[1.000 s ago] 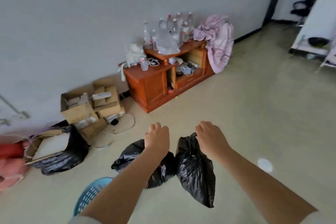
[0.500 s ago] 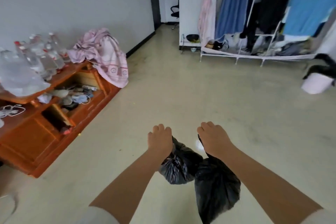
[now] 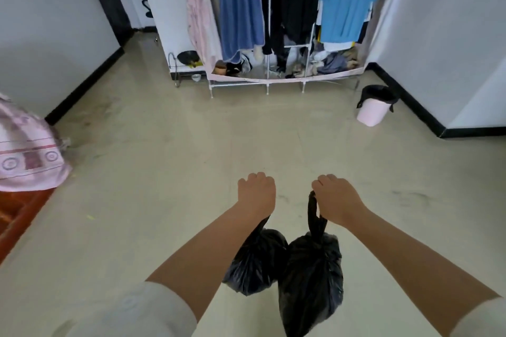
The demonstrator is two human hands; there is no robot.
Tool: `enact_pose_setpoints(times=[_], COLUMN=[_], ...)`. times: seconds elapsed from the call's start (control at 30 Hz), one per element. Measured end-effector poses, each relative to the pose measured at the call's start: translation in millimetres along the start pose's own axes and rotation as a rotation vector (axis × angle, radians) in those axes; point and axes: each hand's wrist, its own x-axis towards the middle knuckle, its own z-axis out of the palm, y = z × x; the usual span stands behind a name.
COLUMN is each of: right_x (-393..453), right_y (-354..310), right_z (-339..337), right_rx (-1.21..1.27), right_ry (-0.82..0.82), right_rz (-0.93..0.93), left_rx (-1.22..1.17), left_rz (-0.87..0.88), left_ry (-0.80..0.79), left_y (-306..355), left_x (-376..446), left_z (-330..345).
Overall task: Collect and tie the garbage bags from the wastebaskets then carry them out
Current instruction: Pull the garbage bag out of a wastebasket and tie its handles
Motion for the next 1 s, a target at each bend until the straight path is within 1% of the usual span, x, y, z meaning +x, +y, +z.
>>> enact_pose_setpoints(times=[0.17, 0.33, 0.4, 0.47, 0.57, 0.7, 0.77, 0.9, 1.0], right_x=[117, 251, 303, 350, 419, 514, 560, 651, 709], right_y=[95, 206, 252, 296, 352, 430, 473, 561, 616], right_z=[5, 17, 15, 8, 12, 18, 19, 20, 22], right_rx=[0.026, 0.007, 0.007, -0.016, 0.025, 0.023, 0.011, -0.012, 0.001], right_ry=[0.027, 0.049, 0.113, 0.158, 0.088, 0.106, 0.072, 0.019, -0.021], right_rz=[0.038, 0.03, 0.0, 0.017, 0.051, 0.076, 0.098, 0.159, 0.189], left_rx=[0.02, 0.037, 0.037, 0.052, 0.062, 0.042, 0.036, -0.012, -0.096], left_rz=[0.044, -0.002, -0.007, 0.004, 0.018, 0.018, 0.036, 0.04, -0.012], left_ry=[-0.009, -0.03, -0.046, -0.046, -0.03, -0.037, -0.04, -0.102, -0.172], left_y=[21, 36, 46, 58, 75, 97, 106, 119, 131], left_x=[150, 314, 378, 440, 527, 654, 718, 845, 929], left_z=[-22, -40, -52, -64, -79, -93, -98, -110, -119])
